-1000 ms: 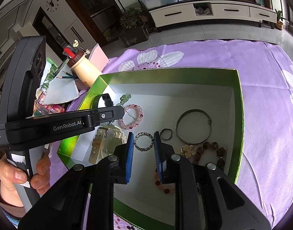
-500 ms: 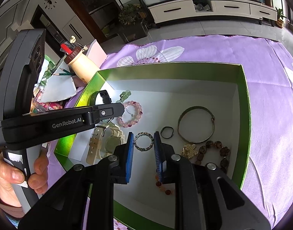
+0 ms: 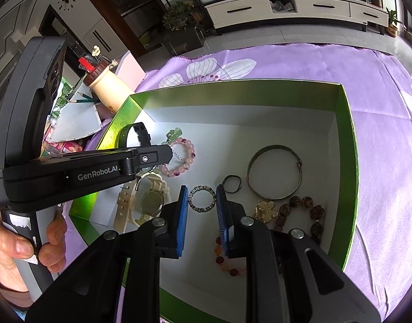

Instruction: Organize jewelry

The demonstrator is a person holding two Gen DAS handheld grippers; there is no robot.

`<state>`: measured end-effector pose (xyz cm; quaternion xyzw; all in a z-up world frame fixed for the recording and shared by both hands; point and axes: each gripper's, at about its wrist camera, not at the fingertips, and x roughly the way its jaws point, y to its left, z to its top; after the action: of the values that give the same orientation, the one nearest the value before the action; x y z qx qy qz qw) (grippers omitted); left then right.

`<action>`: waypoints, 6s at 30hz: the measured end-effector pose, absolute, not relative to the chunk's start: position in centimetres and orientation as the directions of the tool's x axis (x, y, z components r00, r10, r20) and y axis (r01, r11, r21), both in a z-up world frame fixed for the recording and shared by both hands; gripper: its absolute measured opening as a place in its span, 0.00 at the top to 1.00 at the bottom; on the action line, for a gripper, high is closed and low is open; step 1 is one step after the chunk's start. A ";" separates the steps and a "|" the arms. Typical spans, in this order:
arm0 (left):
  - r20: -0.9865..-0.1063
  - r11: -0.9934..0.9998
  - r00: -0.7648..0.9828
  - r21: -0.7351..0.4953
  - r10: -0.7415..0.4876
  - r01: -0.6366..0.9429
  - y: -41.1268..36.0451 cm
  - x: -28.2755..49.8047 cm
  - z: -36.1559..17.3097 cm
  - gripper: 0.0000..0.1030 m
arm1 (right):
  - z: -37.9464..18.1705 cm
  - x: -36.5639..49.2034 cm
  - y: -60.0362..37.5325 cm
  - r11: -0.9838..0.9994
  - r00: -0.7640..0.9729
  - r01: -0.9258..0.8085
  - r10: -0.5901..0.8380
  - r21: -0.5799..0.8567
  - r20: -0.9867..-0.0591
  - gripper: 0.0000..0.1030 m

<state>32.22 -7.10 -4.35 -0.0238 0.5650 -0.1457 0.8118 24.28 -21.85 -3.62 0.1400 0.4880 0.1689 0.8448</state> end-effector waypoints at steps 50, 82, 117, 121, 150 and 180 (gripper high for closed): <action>-0.892 0.965 0.395 -0.138 -0.219 0.223 -7.0 30.9 -2.1 0.57 | -2.7 23.3 -22.0 0.932 0.487 -0.129 0.358 0.339 -0.796 0.70; -0.824 0.973 0.554 0.009 -0.123 0.229 -4.9 25.4 4.3 0.07 | 3.3 19.9 -23.8 0.981 0.578 -0.048 0.180 0.188 -0.796 0.14; -0.826 0.984 0.555 0.007 -0.094 0.177 -2.9 22.5 7.2 0.02 | 6.1 17.5 -23.3 0.997 0.609 -0.017 0.068 0.072 -0.791 0.01; -0.831 0.986 0.550 0.014 -0.080 0.166 -2.7 22.8 7.1 0.02 | 6.5 17.7 -22.9 0.997 0.612 -0.022 0.069 0.070 -0.788 0.01; -0.849 0.987 0.526 0.036 -0.052 0.155 -3.2 24.4 6.1 0.02 | 5.2 19.2 -22.6 0.997 0.587 -0.025 0.070 0.068 -0.806 0.01; -0.862 0.988 0.507 0.061 -0.018 0.139 -3.5 25.2 5.2 0.02 | 4.5 19.8 -22.5 0.997 0.580 -0.028 0.079 0.077 -0.811 0.01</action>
<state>25.15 -3.51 5.15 0.0613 0.4943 -0.0454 0.8659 19.75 -22.49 4.53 0.0279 0.4572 0.0300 0.8884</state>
